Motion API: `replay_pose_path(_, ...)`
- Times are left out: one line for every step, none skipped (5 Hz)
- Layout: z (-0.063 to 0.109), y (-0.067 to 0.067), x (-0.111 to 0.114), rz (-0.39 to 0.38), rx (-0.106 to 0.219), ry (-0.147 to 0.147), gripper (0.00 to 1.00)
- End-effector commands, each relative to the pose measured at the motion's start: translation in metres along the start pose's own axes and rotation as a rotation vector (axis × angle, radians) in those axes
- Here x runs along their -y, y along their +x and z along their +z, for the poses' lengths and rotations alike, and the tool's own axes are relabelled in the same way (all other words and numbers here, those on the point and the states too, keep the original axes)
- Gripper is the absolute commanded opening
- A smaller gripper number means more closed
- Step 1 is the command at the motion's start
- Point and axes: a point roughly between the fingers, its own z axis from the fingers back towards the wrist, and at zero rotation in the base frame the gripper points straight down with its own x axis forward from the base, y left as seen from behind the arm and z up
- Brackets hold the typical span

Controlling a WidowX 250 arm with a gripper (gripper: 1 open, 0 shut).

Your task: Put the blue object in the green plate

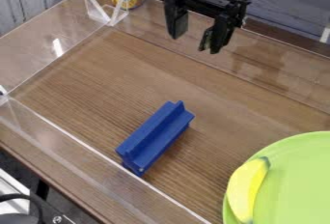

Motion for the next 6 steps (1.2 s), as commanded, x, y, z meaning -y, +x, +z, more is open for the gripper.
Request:
replay_pose_path(-0.004,-0.006,0.001,-0.01,-0.002,0.001,1.0)
replay_pose_path(-0.008,-0.026,0.0,-0.039,0.016,0.004,1.0)
replay_pose_path(-0.013,-0.047,0.0,-0.087,0.048,0.002,1.0)
replay_pose_path(-0.021,-0.064,-0.002,-0.118,0.075,0.007,1.0)
replay_pose_path(-0.025,-0.073,-0.005,-0.125,0.088,0.006,1.0)
replay_pose_path(-0.029,-0.077,-0.007,-0.125,0.095,0.003,1.0)
